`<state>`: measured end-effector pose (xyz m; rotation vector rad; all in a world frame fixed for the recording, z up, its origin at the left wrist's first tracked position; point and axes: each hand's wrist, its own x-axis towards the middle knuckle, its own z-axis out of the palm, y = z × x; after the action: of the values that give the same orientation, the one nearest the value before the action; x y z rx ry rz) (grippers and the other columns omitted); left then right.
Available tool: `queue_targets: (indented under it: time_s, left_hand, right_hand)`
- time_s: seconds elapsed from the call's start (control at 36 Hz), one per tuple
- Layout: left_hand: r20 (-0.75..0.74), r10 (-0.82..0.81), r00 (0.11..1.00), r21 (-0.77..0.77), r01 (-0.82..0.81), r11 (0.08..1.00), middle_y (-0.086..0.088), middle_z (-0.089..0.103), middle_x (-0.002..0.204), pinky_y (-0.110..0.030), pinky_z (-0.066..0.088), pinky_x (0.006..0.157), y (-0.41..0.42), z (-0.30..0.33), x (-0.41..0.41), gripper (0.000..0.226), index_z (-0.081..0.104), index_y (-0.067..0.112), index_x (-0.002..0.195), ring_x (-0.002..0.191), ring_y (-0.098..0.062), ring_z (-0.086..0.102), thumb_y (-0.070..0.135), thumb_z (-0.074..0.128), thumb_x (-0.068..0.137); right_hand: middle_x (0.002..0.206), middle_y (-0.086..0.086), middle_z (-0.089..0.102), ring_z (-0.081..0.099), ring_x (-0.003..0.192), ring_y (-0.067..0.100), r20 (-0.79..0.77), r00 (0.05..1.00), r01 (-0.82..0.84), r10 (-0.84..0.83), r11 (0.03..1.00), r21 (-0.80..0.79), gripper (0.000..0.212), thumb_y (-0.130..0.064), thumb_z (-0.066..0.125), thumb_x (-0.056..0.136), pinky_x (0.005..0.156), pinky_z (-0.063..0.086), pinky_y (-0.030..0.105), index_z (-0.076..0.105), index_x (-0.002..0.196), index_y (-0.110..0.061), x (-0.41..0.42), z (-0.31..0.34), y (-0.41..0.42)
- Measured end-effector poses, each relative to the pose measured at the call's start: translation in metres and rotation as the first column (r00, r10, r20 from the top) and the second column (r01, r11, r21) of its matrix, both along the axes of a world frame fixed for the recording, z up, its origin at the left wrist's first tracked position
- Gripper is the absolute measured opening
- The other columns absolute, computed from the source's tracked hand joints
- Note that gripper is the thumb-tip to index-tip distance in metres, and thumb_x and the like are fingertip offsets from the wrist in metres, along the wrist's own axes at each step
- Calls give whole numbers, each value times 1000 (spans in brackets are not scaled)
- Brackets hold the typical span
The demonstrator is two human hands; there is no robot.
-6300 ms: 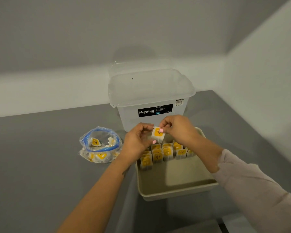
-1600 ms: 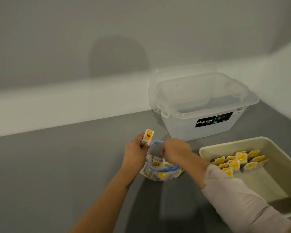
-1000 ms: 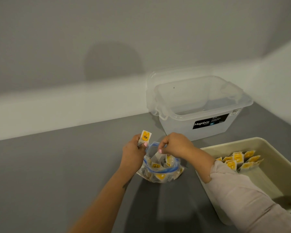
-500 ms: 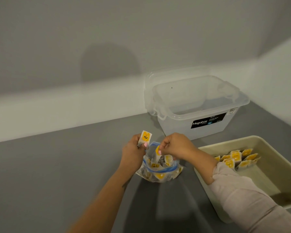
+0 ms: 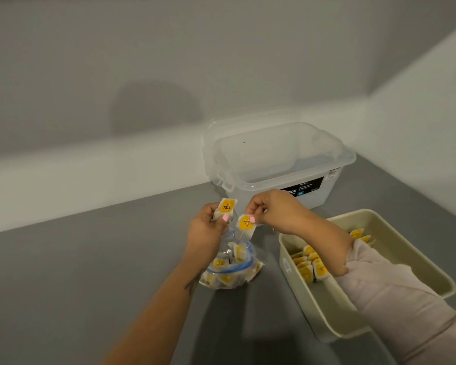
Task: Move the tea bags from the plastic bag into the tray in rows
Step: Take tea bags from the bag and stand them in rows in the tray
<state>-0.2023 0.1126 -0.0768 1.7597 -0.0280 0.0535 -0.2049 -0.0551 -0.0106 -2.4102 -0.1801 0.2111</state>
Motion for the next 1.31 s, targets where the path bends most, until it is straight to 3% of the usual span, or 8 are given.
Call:
queue_targets:
  time_s: [0.22, 0.39, 0.47, 0.67, 0.83, 0.97, 1.14, 1.31]
  left_hand:
    - [-68, -44, 997, -294, 23, 956, -5, 68, 102, -20, 56, 75, -57, 9, -7, 26, 55, 14, 114, 93, -18, 66, 6, 60, 89]
    - [-65, -10, 998, -372, -15, 928, -8, 66, 106, -23, 57, 73, -104, 6, -19, 36, 52, 12, 121, 96, -21, 65, 3, 61, 87]
    - [-29, 36, 999, -356, -44, 934, -7, 66, 108, -33, 57, 82, -121, -1, -25, 38, 52, 16, 122, 100, -22, 65, 6, 62, 88]
    - [24, 136, 990, -343, -119, 932, 3, 66, 106, -28, 55, 84, -149, -9, -35, 37, 51, 26, 121, 99, -13, 64, 9, 61, 89]
    - [55, 220, 974, -360, -186, 914, 12, 65, 101, -13, 53, 70, -163, -14, -43, 37, 50, 25, 118, 85, 7, 65, 5, 60, 89]
    - [50, 233, 971, -398, -194, 896, 5, 66, 104, -15, 54, 72, -164, -18, -46, 37, 50, 20, 121, 88, 1, 67, 2, 58, 89]
    - [60, 248, 967, -389, -206, 898, 1, 66, 106, -19, 54, 75, -163, -22, -47, 37, 51, 21, 120, 91, -3, 67, 3, 59, 89]
    - [57, 250, 966, -363, -214, 907, 1, 66, 109, -24, 55, 80, -161, -25, -47, 36, 52, 29, 115, 98, -9, 66, 6, 60, 89]
  right_hand:
    - [75, -12, 64, 56, 70, 0, 46, 999, 7, -8, 1000, 29, 10, -17, 71, 84, 63, 39, 12, 66, 80, -25, -11, 13, -53]
    - [82, -5, 68, 59, 74, 4, 55, 998, 26, -28, 999, 31, 10, -17, 72, 83, 67, 43, 14, 66, 81, -25, -21, 15, -100]
    - [74, -9, 64, 57, 67, 0, 40, 999, 27, -27, 1000, 3, 12, -14, 73, 82, 62, 40, 13, 66, 80, -24, -26, 14, -122]
    - [71, -15, 61, 56, 68, -1, -14, 1000, 9, -11, 992, -124, 12, -17, 74, 81, 59, 39, 15, 66, 79, -27, -37, -3, -163]
    - [69, -19, 57, 54, 68, -3, -32, 999, -34, 26, 956, -292, 11, -21, 72, 81, 64, 39, 13, 67, 80, -30, -41, -32, -179]
    - [91, -5, 65, 59, 85, 11, -133, 991, -48, -4, 922, -385, 10, -19, 66, 85, 70, 44, 20, 69, 87, -28, -41, -51, -180]
    - [84, -8, 60, 62, 81, 14, -96, 994, 3, -49, 903, -429, 18, -18, 64, 84, 64, 46, 23, 65, 73, -32, -41, -67, -177]
    - [83, -6, 57, 60, 82, 16, -65, 996, 32, -66, 901, -432, 20, -18, 64, 86, 76, 53, 29, 65, 73, -33, -43, -74, -172]
